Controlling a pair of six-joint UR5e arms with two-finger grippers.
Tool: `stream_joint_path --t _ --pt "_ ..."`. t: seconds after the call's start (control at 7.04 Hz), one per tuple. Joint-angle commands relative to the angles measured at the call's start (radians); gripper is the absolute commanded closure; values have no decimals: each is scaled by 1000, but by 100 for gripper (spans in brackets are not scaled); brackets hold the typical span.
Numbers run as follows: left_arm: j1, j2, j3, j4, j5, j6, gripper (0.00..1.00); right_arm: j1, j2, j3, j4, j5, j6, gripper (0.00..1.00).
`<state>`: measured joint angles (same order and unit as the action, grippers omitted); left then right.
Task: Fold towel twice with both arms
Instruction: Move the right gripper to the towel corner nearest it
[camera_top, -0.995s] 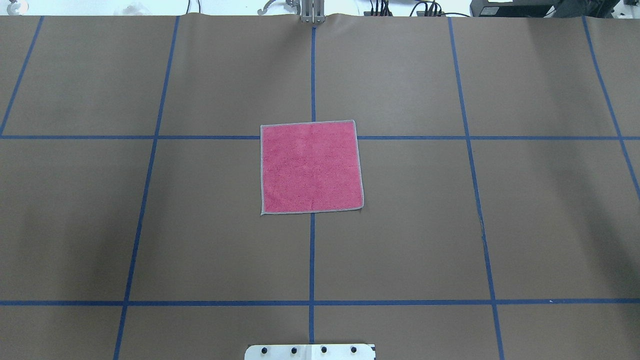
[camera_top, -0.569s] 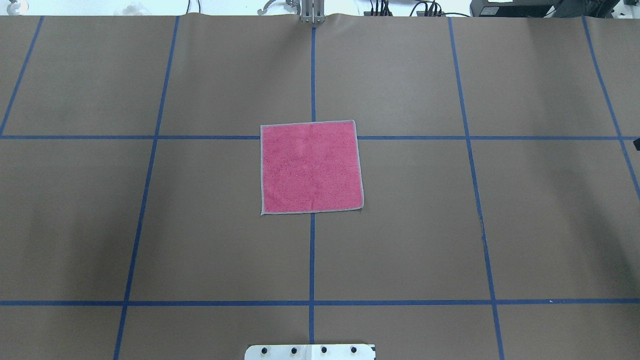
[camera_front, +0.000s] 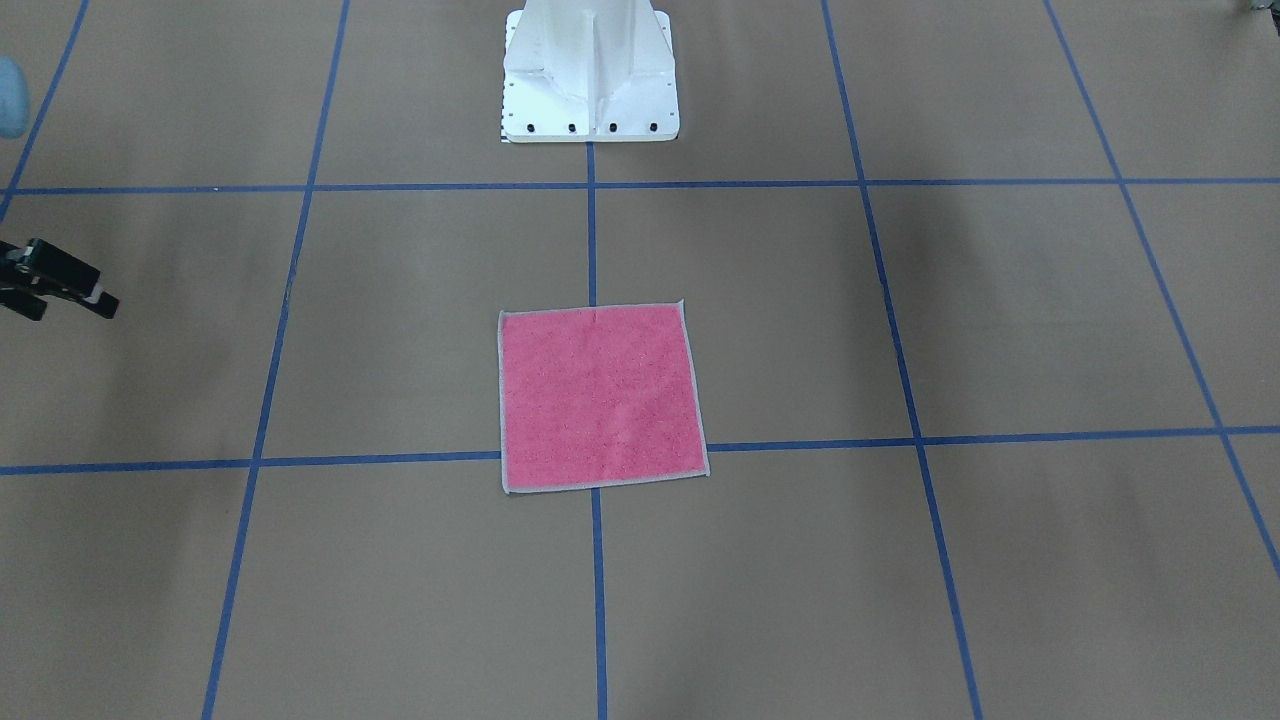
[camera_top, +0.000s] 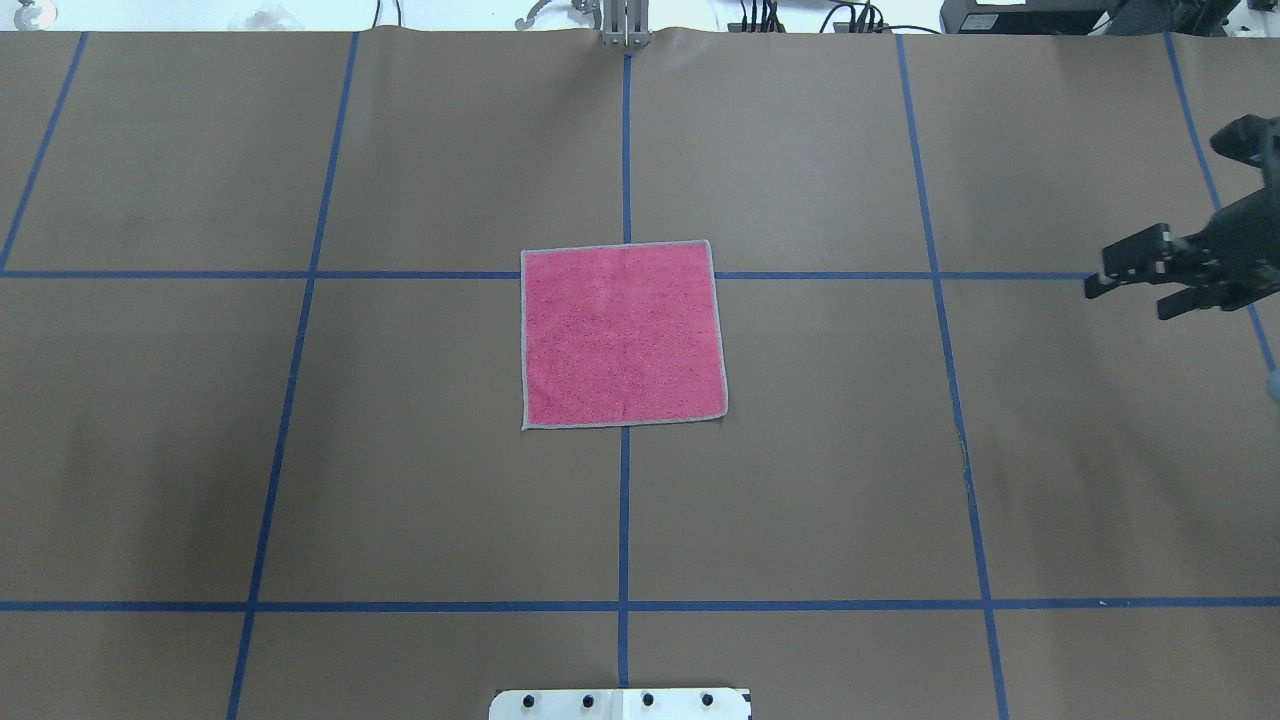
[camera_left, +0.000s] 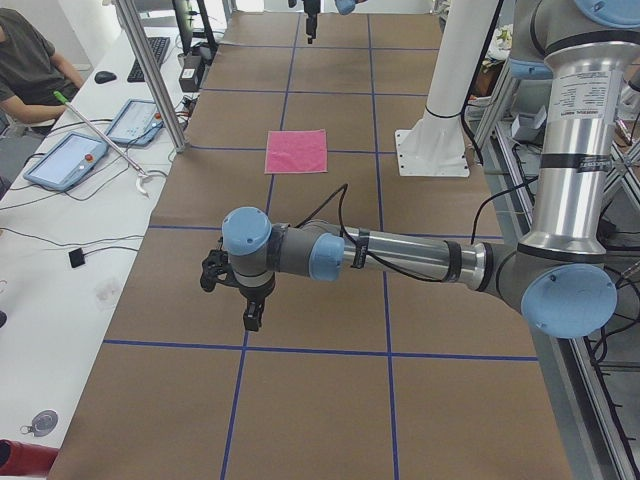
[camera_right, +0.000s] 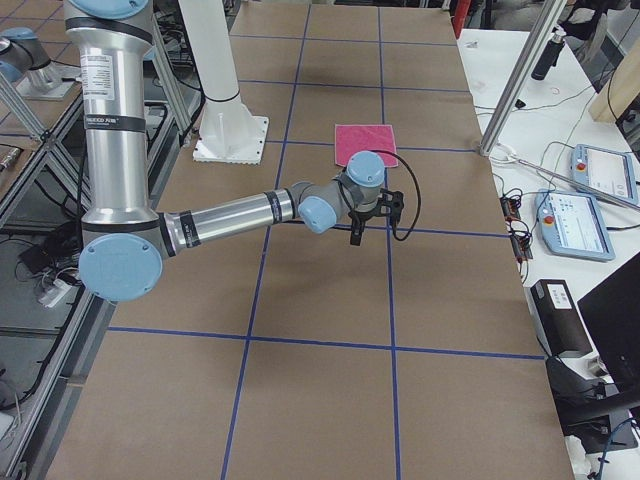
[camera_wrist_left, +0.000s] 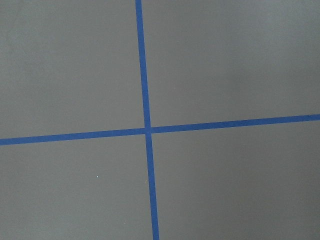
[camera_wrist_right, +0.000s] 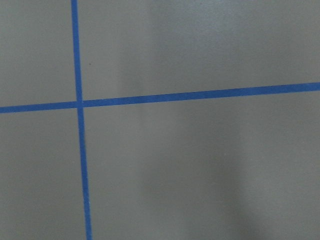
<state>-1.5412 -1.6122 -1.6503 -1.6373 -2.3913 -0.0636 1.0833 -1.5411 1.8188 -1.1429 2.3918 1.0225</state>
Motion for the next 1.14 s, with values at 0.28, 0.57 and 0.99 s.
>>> stream_joint_path --t 0.28,0.57,0.99 --pt "79 -2 0 -125 0 -148 0 -435 240 25 40 -406 622 0" --pt "93 -2 -2 -142 -2 -270 0 -564 355 4 -44 -520 825 1" --pt "111 -9 1 -142 -66 -323 0 -621 403 -56 -87 -574 892 8"
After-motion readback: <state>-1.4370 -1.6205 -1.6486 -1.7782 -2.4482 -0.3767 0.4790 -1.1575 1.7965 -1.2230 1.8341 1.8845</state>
